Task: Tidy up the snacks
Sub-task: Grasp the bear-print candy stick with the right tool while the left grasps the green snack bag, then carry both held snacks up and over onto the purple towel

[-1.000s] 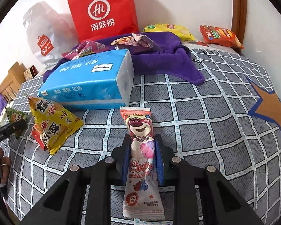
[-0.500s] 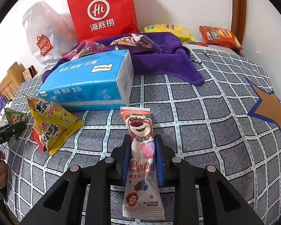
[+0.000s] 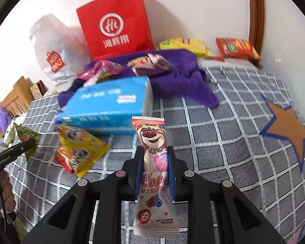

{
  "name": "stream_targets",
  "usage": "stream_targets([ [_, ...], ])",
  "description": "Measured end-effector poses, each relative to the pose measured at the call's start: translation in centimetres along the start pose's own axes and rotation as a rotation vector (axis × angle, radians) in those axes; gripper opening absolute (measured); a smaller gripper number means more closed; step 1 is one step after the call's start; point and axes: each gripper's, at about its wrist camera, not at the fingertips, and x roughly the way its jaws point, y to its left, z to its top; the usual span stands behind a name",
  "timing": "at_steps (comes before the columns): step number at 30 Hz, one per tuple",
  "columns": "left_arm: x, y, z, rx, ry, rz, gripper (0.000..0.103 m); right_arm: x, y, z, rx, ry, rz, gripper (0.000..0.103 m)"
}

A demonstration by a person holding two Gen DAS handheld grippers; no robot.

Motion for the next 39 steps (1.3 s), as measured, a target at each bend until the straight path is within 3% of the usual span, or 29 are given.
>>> stream_targets([
  [10, -3.3, -3.0, 3.0, 0.058, -0.04, -0.065, 0.041, -3.4, 2.5, 3.2, -0.024, -0.077, 0.047, 0.022],
  [17, -4.3, -5.2, 6.6, 0.086, -0.072, -0.088, 0.041, -3.9, 4.6, 7.2, -0.051, -0.104, 0.062, 0.022],
  [36, -1.5, -6.7, 15.2, 0.04, -0.077, -0.133, 0.041, -0.7, 6.1, 16.4, -0.099, -0.156, 0.093, 0.022],
  [39, -0.9, -6.8, 16.3, 0.045, -0.08, -0.113, 0.041, 0.5, 6.3, 17.9, -0.102, -0.16, 0.1, 0.022],
])
